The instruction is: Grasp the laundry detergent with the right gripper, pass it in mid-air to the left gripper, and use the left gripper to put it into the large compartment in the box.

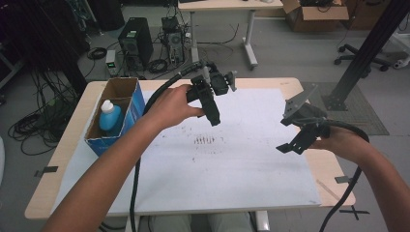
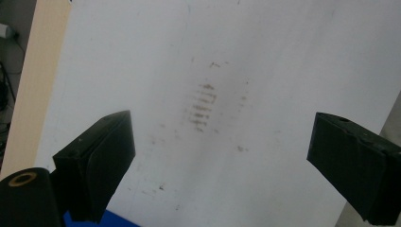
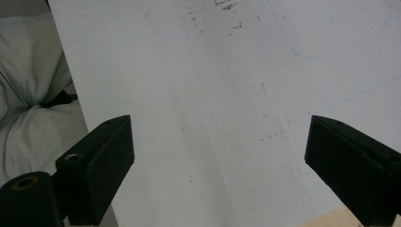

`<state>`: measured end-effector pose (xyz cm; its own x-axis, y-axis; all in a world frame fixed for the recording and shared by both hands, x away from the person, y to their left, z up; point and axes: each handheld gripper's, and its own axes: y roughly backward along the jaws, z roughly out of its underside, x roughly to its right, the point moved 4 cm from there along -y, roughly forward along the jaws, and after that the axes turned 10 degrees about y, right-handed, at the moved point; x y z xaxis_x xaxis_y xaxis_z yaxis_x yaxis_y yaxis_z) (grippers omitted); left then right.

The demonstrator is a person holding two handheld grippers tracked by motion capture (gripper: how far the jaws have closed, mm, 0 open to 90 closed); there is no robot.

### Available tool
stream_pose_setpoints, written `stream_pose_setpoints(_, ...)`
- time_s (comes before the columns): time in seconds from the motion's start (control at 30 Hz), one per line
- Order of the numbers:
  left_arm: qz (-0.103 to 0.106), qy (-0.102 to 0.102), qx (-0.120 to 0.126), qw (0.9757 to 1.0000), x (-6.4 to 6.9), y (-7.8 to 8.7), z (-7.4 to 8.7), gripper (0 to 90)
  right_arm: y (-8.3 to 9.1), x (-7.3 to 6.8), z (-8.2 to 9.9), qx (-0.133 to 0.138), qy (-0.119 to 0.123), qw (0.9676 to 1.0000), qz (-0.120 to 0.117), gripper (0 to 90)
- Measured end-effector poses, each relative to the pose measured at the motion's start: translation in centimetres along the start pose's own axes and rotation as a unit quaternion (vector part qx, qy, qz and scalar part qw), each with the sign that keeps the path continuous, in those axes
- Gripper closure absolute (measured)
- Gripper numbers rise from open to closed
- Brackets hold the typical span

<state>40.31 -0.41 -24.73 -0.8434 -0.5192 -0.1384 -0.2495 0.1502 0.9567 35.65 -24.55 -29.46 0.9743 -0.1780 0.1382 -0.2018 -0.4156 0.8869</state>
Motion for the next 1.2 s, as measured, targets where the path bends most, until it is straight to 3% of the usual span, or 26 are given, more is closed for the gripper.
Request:
stream_pose_setpoints(1.0,0.0,-0.011,0.005,0.9999,-0.05,0.18,0.34,8.8,-0.59,0.23,-0.71,-0.003,0.007,0.9999,-0.008,8.6)
stream_pose_setpoints(1.2,0.0,-0.005,0.006,1.0,-0.13,0.2,0.49,8.8,-0.74,0.18,-0.89,-0.004,0.008,0.9999,-0.01,8.6)
